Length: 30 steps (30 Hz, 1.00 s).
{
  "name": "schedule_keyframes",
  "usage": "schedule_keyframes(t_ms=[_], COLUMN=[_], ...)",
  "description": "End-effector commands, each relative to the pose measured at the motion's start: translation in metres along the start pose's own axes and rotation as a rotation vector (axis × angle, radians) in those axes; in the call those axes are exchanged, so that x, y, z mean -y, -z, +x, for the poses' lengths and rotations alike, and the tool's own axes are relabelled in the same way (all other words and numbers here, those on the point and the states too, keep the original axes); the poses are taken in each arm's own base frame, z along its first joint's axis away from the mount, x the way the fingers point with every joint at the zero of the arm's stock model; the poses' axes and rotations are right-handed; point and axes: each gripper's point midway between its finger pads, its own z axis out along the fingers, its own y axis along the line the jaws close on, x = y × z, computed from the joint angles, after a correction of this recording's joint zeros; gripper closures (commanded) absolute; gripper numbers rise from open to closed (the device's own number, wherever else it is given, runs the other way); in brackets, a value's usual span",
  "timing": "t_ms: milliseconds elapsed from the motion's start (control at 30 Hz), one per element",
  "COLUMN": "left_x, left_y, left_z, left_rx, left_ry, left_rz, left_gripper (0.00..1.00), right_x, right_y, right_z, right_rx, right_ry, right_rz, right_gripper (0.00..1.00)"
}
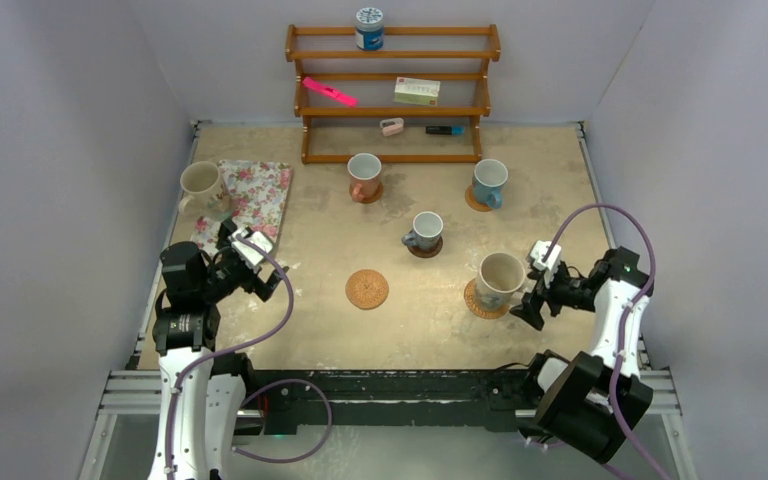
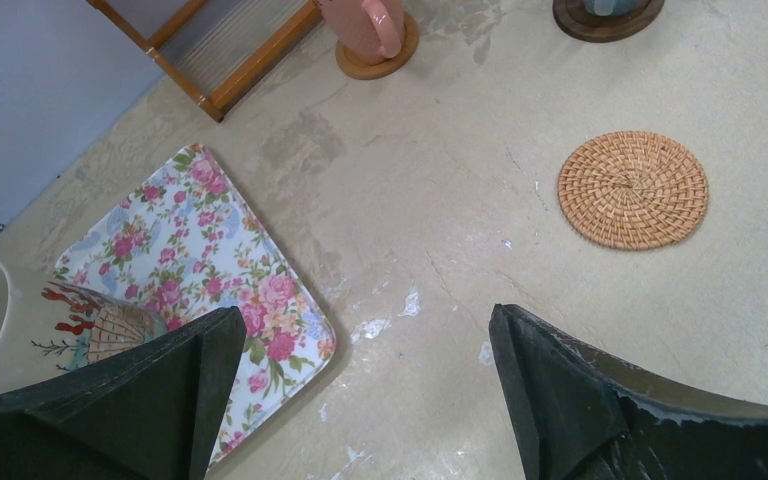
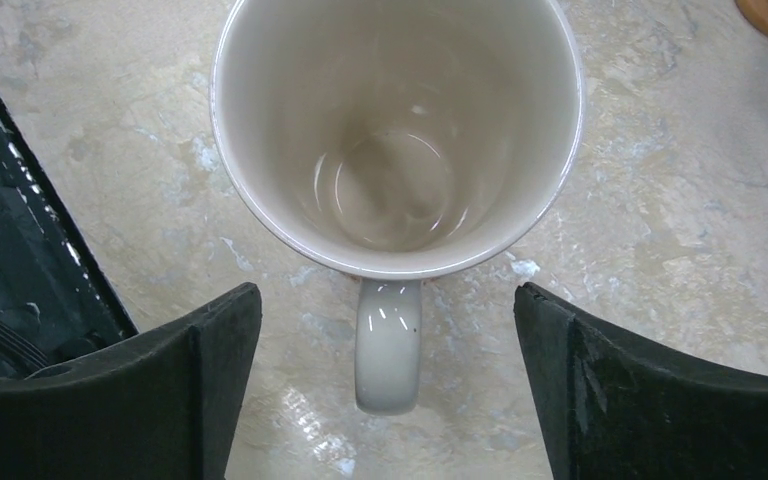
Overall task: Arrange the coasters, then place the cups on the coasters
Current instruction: Place the cup on the coaster, then pick up the cup from the tray.
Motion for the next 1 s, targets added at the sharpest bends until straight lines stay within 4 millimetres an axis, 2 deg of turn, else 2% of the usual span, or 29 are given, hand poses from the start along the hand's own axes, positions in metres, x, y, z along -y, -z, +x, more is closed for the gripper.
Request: schedule_keyframes(t_ms=[0,433,800,967], left_x=[-0.001,0.000,0.000,-0.001], left_y=[0.001,0.002,0.001,0.001], left_z=[-0.010,-0.010,-0.010,-0.009], left_rx=[0.028,0.029,0.029,0.024], left_ry=[-0.025,-0.028,-0.027,-0.023], left_rz=[0.014,0.016,0.018,0.017], left_gripper=[0.00,0.00,0.00,0.00], right_x=[0.000,0.004,0.016,0.038], right_y=[0.010,0.035,0.050,0.062], right_z=[-0.008,-0.032,-0.065,-0.079], right_rx=[-0.025,-0.067,0.041,0.082], right_ry=[0.001,-0.050,-0.159,-0.181], right_rz=[0.010,0.177,0.371,0.478], right_gripper=[0.01,0.01,0.01,0.01])
